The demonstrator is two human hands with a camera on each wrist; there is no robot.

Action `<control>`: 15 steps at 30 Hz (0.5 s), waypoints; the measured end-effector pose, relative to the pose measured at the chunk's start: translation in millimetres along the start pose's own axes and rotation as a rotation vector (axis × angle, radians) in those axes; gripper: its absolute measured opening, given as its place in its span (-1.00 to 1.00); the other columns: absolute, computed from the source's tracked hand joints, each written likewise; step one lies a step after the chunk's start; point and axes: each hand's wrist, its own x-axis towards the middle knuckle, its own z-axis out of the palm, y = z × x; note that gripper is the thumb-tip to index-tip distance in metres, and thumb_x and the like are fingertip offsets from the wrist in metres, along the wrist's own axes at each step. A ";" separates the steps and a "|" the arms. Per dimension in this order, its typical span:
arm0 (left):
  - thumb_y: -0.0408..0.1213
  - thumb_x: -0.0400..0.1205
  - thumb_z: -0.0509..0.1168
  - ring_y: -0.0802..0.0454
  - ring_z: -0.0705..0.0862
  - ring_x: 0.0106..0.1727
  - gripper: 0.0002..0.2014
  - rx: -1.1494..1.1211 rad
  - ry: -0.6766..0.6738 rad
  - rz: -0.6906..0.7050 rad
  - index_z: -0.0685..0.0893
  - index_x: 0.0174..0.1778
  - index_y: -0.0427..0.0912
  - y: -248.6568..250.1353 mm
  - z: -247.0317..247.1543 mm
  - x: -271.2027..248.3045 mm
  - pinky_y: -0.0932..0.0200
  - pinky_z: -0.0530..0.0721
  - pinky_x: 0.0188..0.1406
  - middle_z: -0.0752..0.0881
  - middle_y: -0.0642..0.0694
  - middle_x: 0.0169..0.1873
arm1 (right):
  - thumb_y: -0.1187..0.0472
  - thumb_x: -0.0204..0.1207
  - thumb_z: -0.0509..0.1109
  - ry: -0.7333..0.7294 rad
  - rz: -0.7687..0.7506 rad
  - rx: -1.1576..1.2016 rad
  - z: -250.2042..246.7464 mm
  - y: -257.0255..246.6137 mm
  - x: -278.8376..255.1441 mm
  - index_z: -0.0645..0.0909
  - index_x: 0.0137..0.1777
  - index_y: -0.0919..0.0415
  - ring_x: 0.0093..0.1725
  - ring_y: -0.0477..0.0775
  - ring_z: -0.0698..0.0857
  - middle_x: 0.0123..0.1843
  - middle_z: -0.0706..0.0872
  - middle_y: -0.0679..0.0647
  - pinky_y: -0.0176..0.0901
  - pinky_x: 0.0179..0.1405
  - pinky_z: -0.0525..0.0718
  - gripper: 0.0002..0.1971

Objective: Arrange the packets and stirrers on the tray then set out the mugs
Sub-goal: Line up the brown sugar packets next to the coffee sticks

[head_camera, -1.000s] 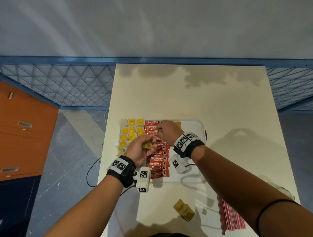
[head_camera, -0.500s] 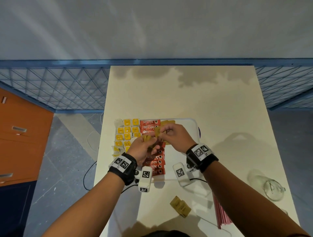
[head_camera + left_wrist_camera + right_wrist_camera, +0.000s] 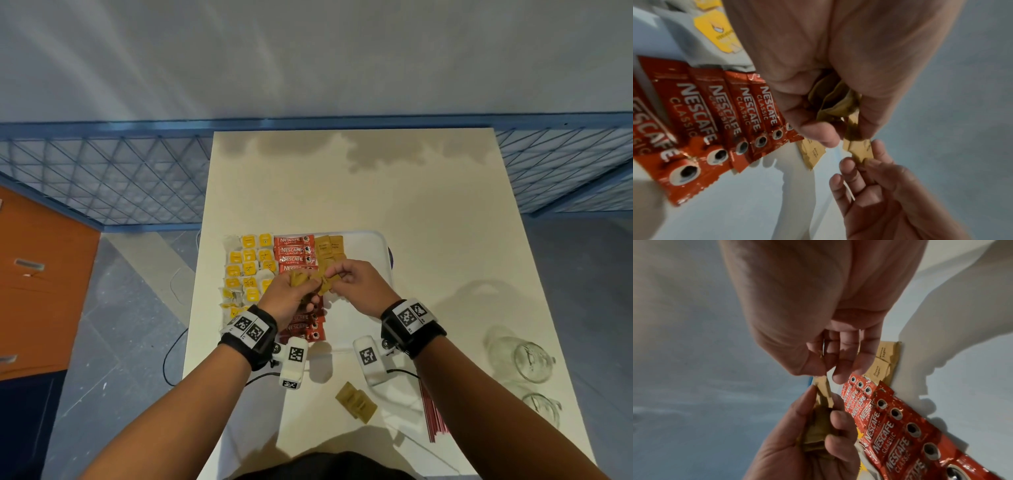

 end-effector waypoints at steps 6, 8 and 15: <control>-0.34 0.67 0.42 -0.11 0.57 -0.41 -0.95 0.029 0.040 -0.033 0.76 -0.01 -0.21 -9.3 3.7 -3.1 0.17 0.60 -0.47 0.70 -0.30 -0.32 | 0.24 0.65 0.48 0.061 0.042 0.024 4.1 6.9 -11.0 0.64 0.15 -0.05 -0.26 -0.17 0.75 -0.15 0.75 0.03 -0.25 -0.18 0.68 -0.81; -0.35 0.67 0.41 -0.10 0.57 -0.43 -0.96 0.019 0.074 -0.034 0.77 -0.05 -0.20 -10.4 6.4 -3.1 0.16 0.61 -0.46 0.69 -0.27 -0.36 | 0.14 0.66 0.49 0.042 0.062 -0.002 5.8 9.1 -12.8 0.72 0.06 0.04 -0.25 -0.15 0.76 -0.15 0.79 0.04 -0.22 -0.19 0.71 -0.96; -0.36 0.70 0.36 -0.06 0.62 -0.44 -0.94 0.001 0.093 -0.064 0.72 0.00 -0.27 -9.8 12.7 -1.7 0.19 0.67 -0.44 0.70 -0.31 -0.29 | 0.18 0.68 0.45 0.139 0.072 -0.056 3.5 21.1 0.4 0.75 -0.10 0.26 -0.17 0.06 0.76 -0.08 0.82 0.29 -0.16 -0.21 0.67 -0.82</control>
